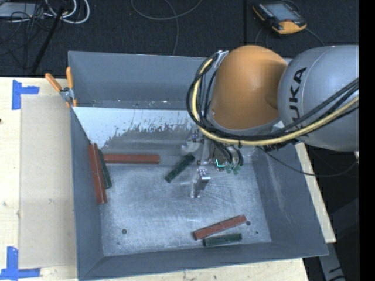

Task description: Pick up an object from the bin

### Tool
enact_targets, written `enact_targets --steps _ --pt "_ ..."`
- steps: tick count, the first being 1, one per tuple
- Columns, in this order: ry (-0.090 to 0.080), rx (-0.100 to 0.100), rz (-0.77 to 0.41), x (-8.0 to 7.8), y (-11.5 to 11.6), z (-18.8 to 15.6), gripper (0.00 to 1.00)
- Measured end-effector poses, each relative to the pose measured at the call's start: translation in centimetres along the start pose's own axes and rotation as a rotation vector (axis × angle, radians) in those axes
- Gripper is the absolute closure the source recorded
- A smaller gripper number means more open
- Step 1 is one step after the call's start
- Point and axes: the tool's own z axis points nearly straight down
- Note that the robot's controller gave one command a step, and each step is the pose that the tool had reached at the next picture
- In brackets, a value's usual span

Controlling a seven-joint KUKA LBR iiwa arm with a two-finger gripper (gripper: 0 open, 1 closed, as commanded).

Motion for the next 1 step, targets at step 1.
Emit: enact_targets --steps 1 --pt "-0.008 -0.001 0.002 -0.14 -0.04 -0.46 0.00"
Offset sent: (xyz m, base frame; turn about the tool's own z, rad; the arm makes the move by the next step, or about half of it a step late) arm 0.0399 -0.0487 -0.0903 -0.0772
